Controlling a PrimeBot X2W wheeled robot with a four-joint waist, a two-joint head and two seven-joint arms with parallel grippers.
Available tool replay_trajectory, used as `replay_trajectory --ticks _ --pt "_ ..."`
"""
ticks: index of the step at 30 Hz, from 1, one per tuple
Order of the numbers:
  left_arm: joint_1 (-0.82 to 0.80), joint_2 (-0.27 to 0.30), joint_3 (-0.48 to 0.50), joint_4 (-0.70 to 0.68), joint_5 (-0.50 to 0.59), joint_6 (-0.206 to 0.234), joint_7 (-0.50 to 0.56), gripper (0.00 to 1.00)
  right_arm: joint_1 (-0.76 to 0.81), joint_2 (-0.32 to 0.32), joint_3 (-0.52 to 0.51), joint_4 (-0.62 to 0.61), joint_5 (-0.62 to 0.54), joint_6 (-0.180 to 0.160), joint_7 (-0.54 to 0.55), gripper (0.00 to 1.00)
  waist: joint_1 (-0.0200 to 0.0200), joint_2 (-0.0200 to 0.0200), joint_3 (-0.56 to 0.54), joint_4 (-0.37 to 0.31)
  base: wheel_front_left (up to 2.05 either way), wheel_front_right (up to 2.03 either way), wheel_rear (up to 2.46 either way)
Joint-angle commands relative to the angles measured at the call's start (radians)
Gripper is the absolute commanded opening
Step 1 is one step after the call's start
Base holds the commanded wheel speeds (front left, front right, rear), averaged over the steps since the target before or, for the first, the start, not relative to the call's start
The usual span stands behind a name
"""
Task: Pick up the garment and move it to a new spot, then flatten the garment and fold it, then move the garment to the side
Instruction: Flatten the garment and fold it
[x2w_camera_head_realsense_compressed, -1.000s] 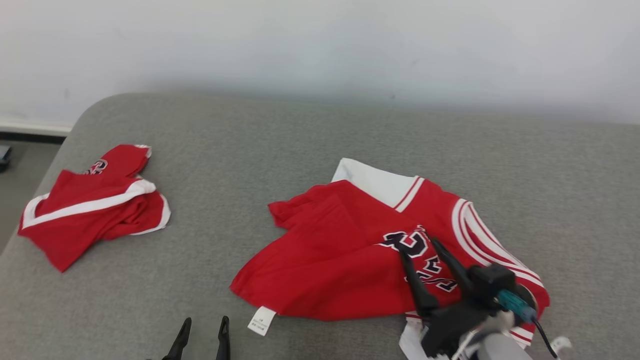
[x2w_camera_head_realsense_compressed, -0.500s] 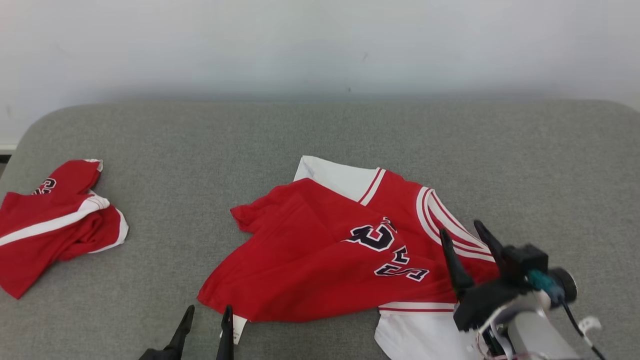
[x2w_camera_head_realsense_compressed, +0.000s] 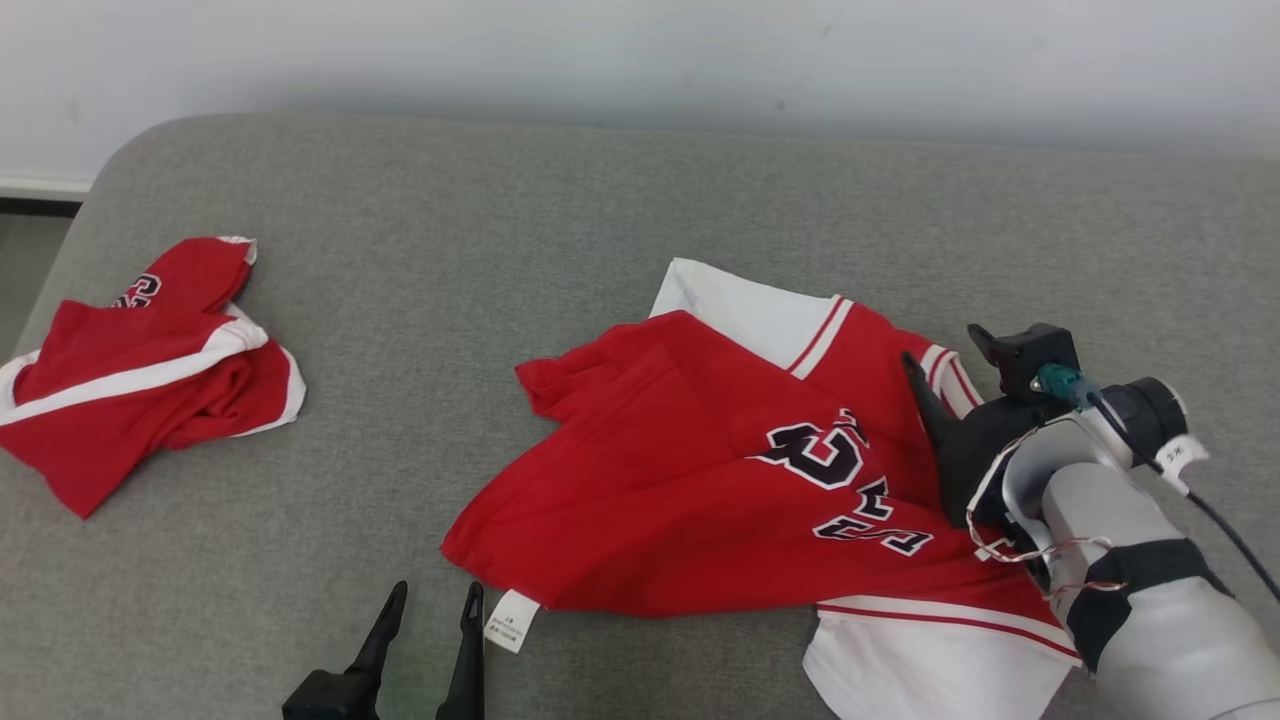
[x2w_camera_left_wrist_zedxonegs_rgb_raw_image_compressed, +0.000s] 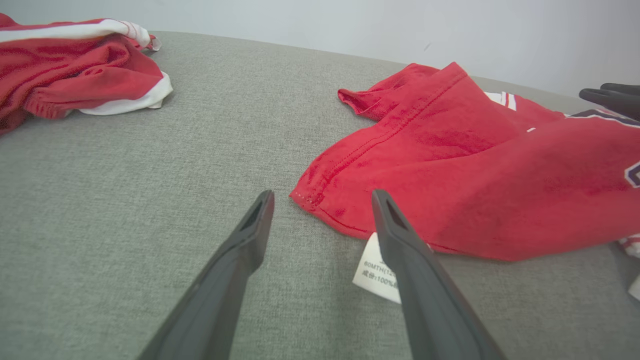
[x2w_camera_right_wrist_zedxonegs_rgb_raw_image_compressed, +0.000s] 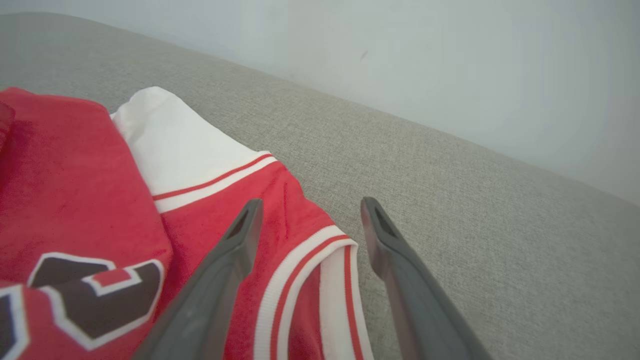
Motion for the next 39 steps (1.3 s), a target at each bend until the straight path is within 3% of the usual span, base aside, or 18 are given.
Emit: replay_trajectory --ticks 1,8,9,10,11,12,17,25,33,34,35,36,39 --pt "-0.014 0.0 -0.002 0.0 0.0 0.001 -0.003 1.0 -0.027 0.003 0.014 0.036 -0.018 -0.003 0.032 1.0 -0.0002 -0.0001 0.026 0.031 0.0 0.0 0.0" --pt "-0.035 -0.001 -0.019 -0.01 -0.008 0.003 -0.003 1.0 -0.097 -0.005 0.12 0.149 0.006 -0.003 0.178 1.0 -0.0002 -0.0001 0.065 0.066 0.0 0.0 0.0" --pt "-0.038 0.0 -0.022 -0.011 -0.009 0.004 -0.003 1.0 -0.099 -0.011 0.142 0.163 0.006 -0.003 0.206 0.71 -0.0002 -0.0001 0.07 0.071 0.0 0.0 0.0" --pt "-0.039 0.0 -0.025 -0.012 -0.011 0.005 -0.003 1.0 -0.103 -0.019 0.154 0.171 0.016 -0.003 0.219 0.24 -0.0002 -0.0001 0.075 0.077 0.0 0.0 0.0" --pt "-0.039 0.0 -0.025 -0.012 -0.011 0.005 -0.003 1.0 -0.103 -0.019 0.154 0.171 0.016 -0.003 0.219 0.24 -0.0002 -0.0001 0.075 0.077 0.0 0.0 0.0" --pt "-0.04 0.0 -0.027 -0.013 -0.012 0.007 -0.003 1.0 -0.112 -0.03 0.166 0.174 0.016 -0.003 0.221 0.0 -0.0002 -0.0001 0.078 0.081 0.0 0.0 0.0" --pt "-0.051 -0.001 -0.035 -0.019 -0.018 0.012 -0.003 1.0 -0.215 -0.117 0.158 0.172 -0.022 -0.003 0.14 0.0 -0.0002 -0.0001 0.103 0.105 0.0 0.0 0.0" --pt "-0.066 -0.001 -0.068 -0.02 -0.034 0.013 -0.003 1.0 -0.376 -0.228 0.002 0.219 -0.179 -0.003 -0.007 0.0 -0.0002 -0.0001 0.13 0.17 0.0 0.0 0.0" --pt "-0.032 0.0 -0.066 -0.022 -0.044 0.023 -0.003 1.0 -0.354 -0.183 -0.152 0.27 -0.253 -0.003 -0.069 0.0 -0.0002 -0.0001 0.111 0.184 0.0 0.0 0.0" --pt "-0.028 0.0 -0.061 -0.02 -0.041 0.024 -0.003 1.0 -0.34 -0.174 -0.168 0.276 -0.252 -0.003 -0.076 0.12 -0.0002 -0.0001 0.103 0.179 0.0 0.0 0.0" --pt "-0.027 -0.001 -0.059 -0.017 -0.038 0.025 -0.003 1.0 -0.33 -0.162 -0.176 0.277 -0.253 -0.003 -0.085 0.88 -0.0002 -0.0001 0.097 0.175 0.0 0.0 0.0" --pt "-0.029 -0.001 -0.057 -0.019 -0.036 0.027 -0.003 1.0 -0.318 -0.142 -0.179 0.278 -0.251 -0.003 -0.093 1.0 -0.0002 -0.0001 0.09 0.168 0.0 0.0 0.0" --pt "-0.024 0.0 -0.047 -0.017 -0.025 0.023 -0.003 1.0 -0.274 -0.09 -0.171 0.289 -0.221 -0.003 -0.104 1.0 -0.0002 -0.0001 0.067 0.147 0.0 0.0 0.0"
